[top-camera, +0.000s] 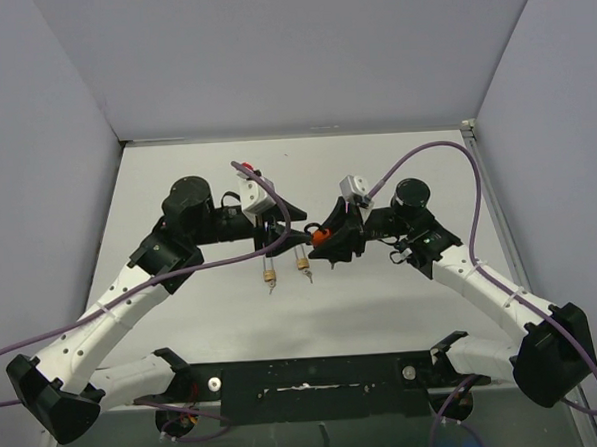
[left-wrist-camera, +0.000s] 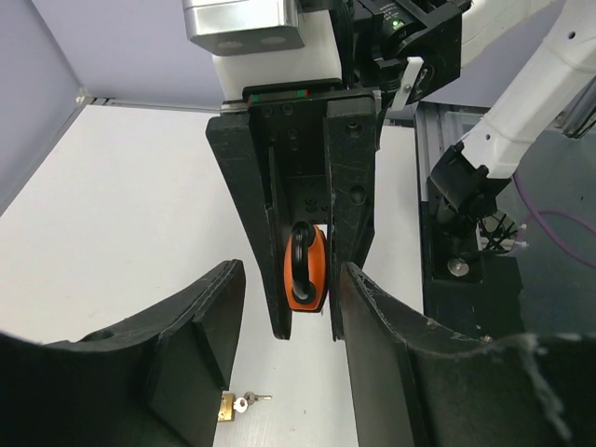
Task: Lock with the key
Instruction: Lock the lock.
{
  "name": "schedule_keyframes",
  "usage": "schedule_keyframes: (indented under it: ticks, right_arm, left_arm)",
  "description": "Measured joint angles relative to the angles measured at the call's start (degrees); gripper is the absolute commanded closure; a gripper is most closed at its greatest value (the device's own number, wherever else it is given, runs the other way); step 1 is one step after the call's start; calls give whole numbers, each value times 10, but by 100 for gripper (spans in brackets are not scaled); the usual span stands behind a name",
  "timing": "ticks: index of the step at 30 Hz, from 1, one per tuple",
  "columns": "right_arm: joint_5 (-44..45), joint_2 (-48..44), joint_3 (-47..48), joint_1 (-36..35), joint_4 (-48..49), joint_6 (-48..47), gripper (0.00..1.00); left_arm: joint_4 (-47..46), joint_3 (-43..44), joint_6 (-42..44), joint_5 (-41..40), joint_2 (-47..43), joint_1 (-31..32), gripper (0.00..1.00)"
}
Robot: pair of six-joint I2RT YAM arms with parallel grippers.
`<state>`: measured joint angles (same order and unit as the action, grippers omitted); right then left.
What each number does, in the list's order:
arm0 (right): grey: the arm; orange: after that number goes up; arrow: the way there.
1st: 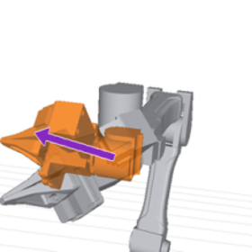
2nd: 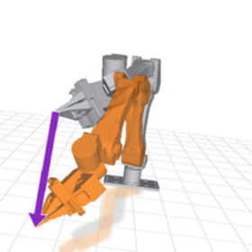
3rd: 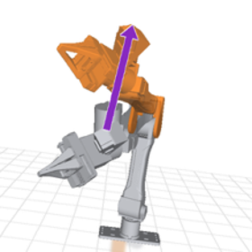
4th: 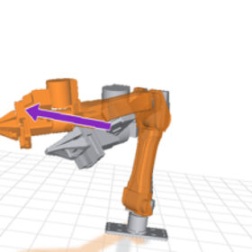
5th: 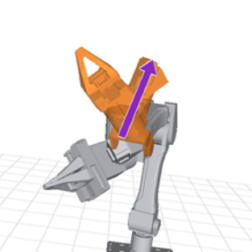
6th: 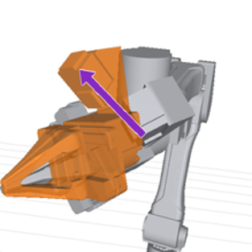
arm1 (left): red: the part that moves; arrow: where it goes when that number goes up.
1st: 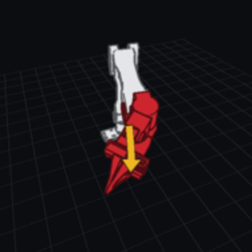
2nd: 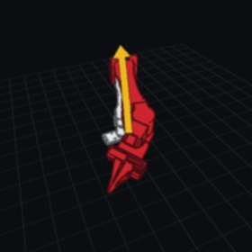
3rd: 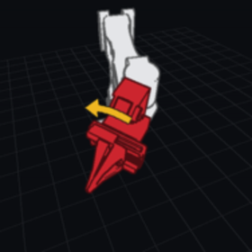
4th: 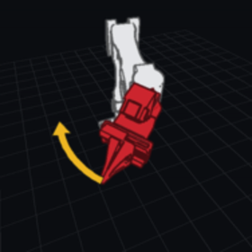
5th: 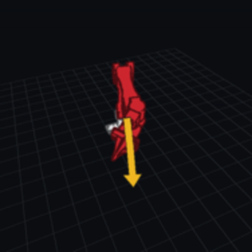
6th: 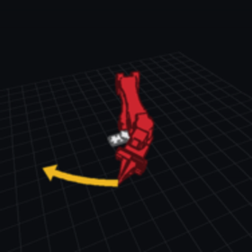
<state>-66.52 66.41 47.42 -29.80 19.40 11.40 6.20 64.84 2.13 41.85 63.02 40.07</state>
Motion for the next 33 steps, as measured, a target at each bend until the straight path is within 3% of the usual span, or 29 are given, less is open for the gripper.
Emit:
schedule_keyframes:
  ticks: [8, 21, 33]
  right_arm:
    - [0, 10, 0, -7, -15, -7, 100]
    - [0, 10, 0, -10, -29, -18, 100]
    - [1, 10, 0, -10, -33, -19, 100]
  left_arm:
    - [2, 17, 2, 2, 3, 0, 63]
    - [25, 20, 13, 6, 10, 0, 66]
    - [33, 20, 17, 9, 16, 0, 80]
